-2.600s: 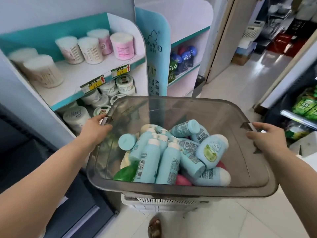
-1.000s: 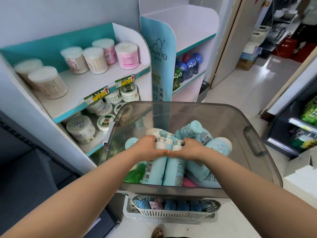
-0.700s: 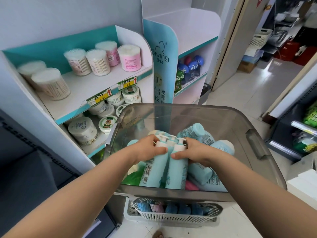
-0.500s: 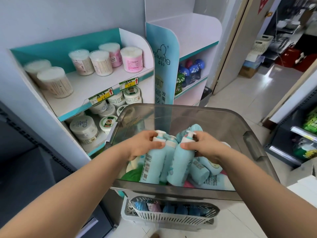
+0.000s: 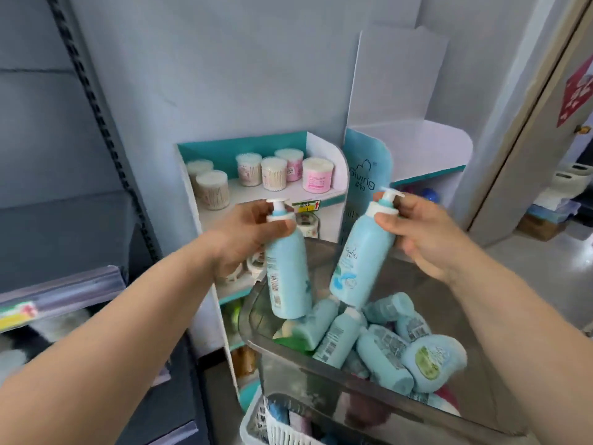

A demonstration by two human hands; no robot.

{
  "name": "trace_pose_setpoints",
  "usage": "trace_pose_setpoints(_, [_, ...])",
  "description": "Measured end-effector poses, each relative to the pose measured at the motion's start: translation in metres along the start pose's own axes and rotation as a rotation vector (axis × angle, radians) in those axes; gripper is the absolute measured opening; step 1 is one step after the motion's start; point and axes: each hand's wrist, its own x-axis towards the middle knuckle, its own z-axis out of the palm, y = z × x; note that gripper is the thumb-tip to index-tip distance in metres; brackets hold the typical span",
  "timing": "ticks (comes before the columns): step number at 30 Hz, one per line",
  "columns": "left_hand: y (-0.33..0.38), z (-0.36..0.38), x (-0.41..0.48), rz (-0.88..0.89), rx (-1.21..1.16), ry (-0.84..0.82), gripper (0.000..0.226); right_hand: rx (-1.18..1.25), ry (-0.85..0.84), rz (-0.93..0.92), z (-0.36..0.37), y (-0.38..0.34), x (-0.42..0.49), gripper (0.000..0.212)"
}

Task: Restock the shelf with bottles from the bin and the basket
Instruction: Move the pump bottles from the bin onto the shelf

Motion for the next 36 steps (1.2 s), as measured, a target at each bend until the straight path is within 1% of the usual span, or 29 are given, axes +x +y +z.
trace_pose_setpoints(2, [0.013,-0.022,-0.018,0.023,0.023,0.091,0.021,0.035,-0.045,-0.033,0.023,-0.009,0.008,0.053])
trace_pose_setpoints(5, [0.026,-0.062,-0.047,0.076,0.09,0.255,0.025,0.056,-0.107,-0.084,0.066,-0.013,0.02,0.051])
trace_pose_setpoints(6, [0.029,-0.074,-0.055,0.086,0.11,0.302,0.024,0.061,-0.114,-0.097,0.079,-0.013,0.024,0.048])
trace_pose_setpoints(8, [0.034,-0.105,-0.073,0.099,0.156,0.405,0.02,0.071,-0.146,-0.11,0.112,-0.011,0.033,0.032])
trace_pose_setpoints(9, [0.035,-0.122,-0.081,0.103,0.17,0.449,0.019,0.08,-0.165,-0.117,0.129,-0.009,0.037,0.029])
trace_pose_setpoints(12, [0.037,-0.171,-0.1,0.12,0.193,0.564,0.015,0.093,-0.234,-0.151,0.181,-0.003,0.05,0.031])
trace_pose_setpoints(15, [0.033,-0.224,-0.109,0.144,0.21,0.637,0.018,0.103,-0.286,-0.166,0.234,0.003,0.069,0.03])
trace_pose_setpoints(20, [0.012,-0.308,-0.104,0.168,0.263,0.643,0.035,0.106,-0.361,-0.169,0.318,0.013,0.11,0.031])
trace_pose_setpoints(25, [-0.007,-0.37,-0.087,0.132,0.326,0.549,0.045,0.045,-0.395,-0.177,0.388,0.045,0.151,0.034])
trace_pose_setpoints(29, [-0.023,-0.403,-0.073,0.094,0.358,0.434,0.048,-0.053,-0.419,-0.203,0.418,0.07,0.172,0.036])
trace_pose_setpoints(33, [-0.032,-0.422,-0.069,0.088,0.338,0.326,0.046,-0.148,-0.474,-0.249,0.432,0.087,0.181,0.037])
trace_pose_setpoints(35, [-0.039,-0.425,-0.07,0.09,0.307,0.308,0.048,-0.196,-0.513,-0.233,0.435,0.094,0.179,0.043])
trace_pose_setpoints(36, [-0.044,-0.423,-0.07,0.081,0.312,0.312,0.05,-0.256,-0.52,-0.212,0.435,0.099,0.177,0.051])
